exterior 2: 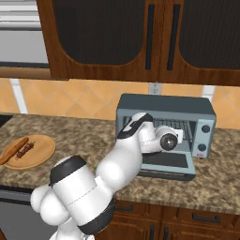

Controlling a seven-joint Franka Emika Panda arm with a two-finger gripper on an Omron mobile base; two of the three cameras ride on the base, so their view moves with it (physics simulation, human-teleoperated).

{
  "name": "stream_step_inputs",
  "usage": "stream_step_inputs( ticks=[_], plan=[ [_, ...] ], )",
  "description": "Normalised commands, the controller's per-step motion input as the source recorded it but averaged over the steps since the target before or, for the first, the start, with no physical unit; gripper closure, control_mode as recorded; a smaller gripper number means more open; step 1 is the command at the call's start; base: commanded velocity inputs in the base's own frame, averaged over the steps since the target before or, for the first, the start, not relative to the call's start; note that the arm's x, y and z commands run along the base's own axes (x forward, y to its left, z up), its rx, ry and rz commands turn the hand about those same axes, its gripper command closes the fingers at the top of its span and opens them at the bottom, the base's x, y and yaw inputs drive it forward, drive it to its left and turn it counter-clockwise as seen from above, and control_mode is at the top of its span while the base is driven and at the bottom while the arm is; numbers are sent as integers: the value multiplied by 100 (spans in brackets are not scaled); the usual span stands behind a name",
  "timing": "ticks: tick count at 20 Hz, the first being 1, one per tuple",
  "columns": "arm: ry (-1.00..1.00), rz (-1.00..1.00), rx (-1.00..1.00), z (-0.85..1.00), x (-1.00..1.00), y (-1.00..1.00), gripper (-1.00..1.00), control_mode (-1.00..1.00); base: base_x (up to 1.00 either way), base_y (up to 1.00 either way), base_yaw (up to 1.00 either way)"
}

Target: Pick up the kebab skewer and baguette bread, and place them inside the toaster oven. Close the toaster oven door and start by setting the timer.

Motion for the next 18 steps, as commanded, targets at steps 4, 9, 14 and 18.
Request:
stream_step_inputs(
  ticks=[4, 9, 14, 18],
  plan=[
    [0, 0, 0, -12, 19, 0, -100, -100, 0, 0, 0],
    [1, 0, 0, -2, 14, 0, -100, -100, 0, 0, 0],
    [13, 0, 0, -19, -4, 0, -100, -100, 0, 0, 0],
    [10, 0, 0, -48, -32, 0, -100, -100, 0, 0, 0]
  ],
)
